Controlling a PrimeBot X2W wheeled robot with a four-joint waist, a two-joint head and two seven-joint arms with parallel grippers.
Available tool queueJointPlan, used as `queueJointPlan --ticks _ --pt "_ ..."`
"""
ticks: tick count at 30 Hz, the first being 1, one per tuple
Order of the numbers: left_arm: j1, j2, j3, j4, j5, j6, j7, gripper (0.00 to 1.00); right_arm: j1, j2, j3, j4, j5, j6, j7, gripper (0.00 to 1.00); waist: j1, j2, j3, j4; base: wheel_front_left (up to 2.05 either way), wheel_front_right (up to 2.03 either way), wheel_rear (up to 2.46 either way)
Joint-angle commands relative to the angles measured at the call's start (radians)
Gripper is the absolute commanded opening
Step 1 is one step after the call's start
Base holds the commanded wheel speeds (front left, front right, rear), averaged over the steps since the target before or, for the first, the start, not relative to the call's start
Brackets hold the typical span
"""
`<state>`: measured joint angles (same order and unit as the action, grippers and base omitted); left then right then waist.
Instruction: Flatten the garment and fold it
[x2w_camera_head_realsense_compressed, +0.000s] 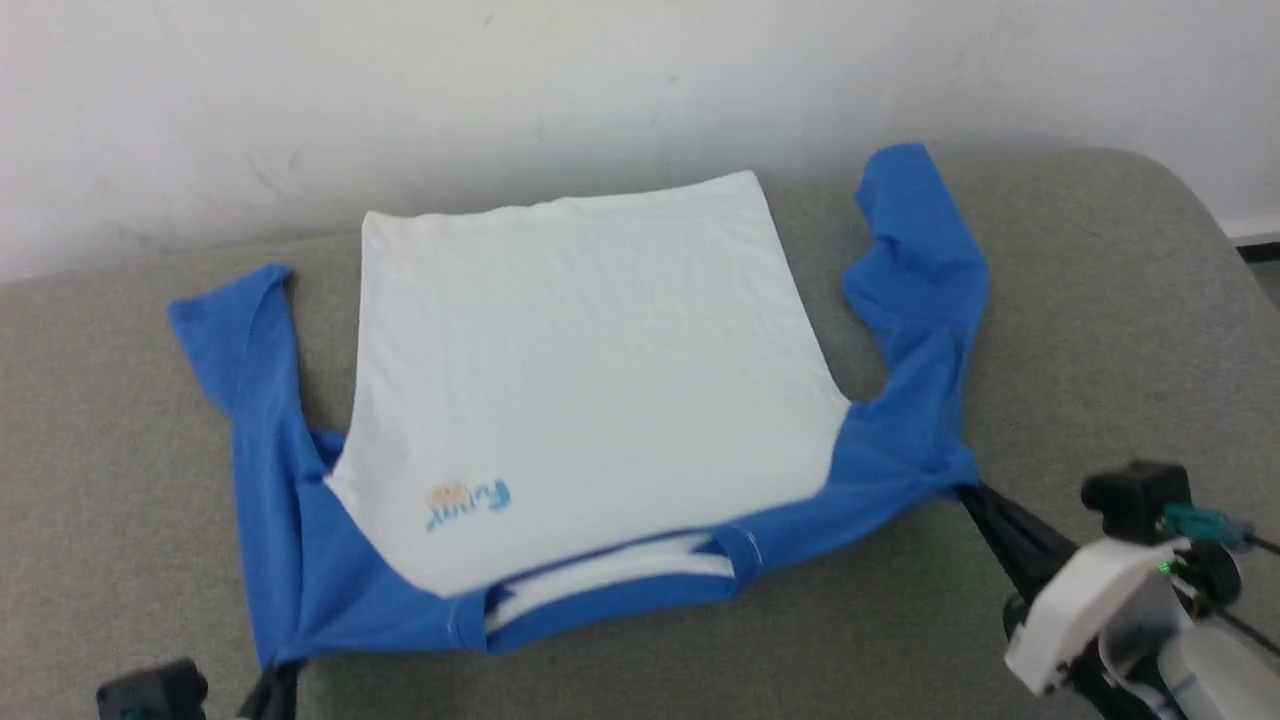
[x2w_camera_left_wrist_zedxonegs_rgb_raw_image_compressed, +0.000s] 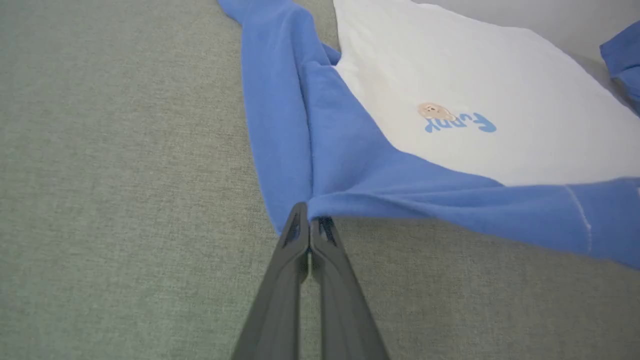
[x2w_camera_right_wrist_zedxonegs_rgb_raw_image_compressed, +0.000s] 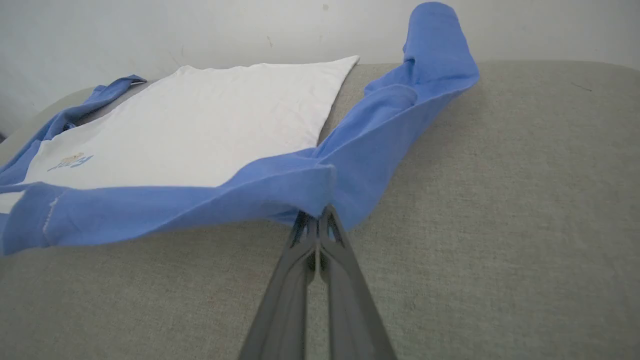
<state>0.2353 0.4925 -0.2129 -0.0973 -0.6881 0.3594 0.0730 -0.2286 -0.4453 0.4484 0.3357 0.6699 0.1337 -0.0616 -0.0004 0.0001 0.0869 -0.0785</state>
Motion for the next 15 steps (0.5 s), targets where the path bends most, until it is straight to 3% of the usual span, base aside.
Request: queueJointPlan --ticks 1,5,9,14,15 --pt "0.036 0.015 0.008 -0.030 -0.002 0.029 0.019 0.00 0.037 -0.008 -0.037 -0.020 -0.018 -0.003 0.015 0.00 0.0004 -0.0001 -0.012 -0.008 0.00 0.00 0.00" --pt "0.147 0.032 0.002 -0.158 -0.005 0.097 0.092 0.00 0.196 0.036 -0.164 -0.149 -0.087 -0.003 0.108 0.00 0.0004 -0.0001 -0.012 -0.003 0.00 0.00 0.00" --pt "0.206 0.050 0.001 -0.196 -0.007 0.136 0.141 0.00 0.347 0.097 -0.253 -0.266 -0.148 -0.003 0.225 0.00 0.0004 -0.0001 -0.011 0.006 0.00 0.00 0.00" --pt "0.220 0.035 -0.034 -0.180 -0.033 0.120 0.175 0.00 0.476 0.159 -0.294 -0.367 -0.213 -0.003 0.357 0.00 0.0004 -0.0001 -0.002 0.007 0.00 0.00 0.00" --pt "0.214 0.023 -0.047 -0.173 -0.041 0.109 0.178 0.00 0.487 0.166 -0.290 -0.377 -0.227 -0.003 0.377 0.14 0.0004 -0.0001 0.001 0.005 0.00 0.00 0.00"
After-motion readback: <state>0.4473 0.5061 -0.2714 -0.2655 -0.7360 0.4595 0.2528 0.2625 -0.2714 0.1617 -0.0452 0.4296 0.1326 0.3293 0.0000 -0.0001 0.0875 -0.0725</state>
